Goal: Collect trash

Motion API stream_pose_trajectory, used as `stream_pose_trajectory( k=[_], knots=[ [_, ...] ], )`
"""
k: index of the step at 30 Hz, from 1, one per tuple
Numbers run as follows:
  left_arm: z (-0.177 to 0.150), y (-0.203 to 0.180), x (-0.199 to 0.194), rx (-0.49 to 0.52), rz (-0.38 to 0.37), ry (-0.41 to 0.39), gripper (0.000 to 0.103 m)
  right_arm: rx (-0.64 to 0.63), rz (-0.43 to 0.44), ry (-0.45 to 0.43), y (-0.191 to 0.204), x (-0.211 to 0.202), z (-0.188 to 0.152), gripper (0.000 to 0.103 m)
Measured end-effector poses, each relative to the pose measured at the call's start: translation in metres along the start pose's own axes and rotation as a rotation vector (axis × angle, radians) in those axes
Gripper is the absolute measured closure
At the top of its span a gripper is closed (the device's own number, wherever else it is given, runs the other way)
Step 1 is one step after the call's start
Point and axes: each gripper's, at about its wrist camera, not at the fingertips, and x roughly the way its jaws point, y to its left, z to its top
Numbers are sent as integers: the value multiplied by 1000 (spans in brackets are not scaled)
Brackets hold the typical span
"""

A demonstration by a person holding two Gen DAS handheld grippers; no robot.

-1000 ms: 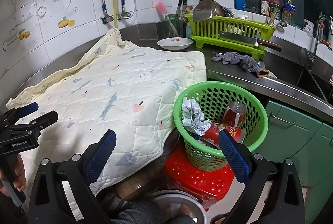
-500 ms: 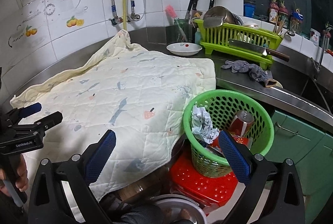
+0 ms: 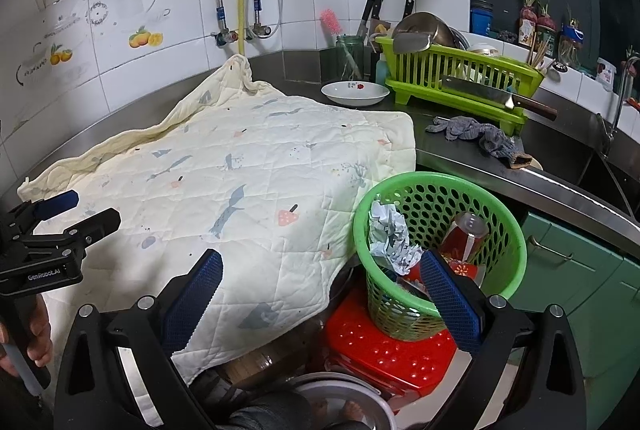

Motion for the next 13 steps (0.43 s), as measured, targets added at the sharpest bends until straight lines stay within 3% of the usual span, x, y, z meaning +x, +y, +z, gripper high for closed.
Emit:
stream_pose_trajectory(
  k=[13],
  knots=[
    [3, 4, 1, -27, 0, 12, 5, 10, 13, 5, -1, 0, 1, 7]
  ],
)
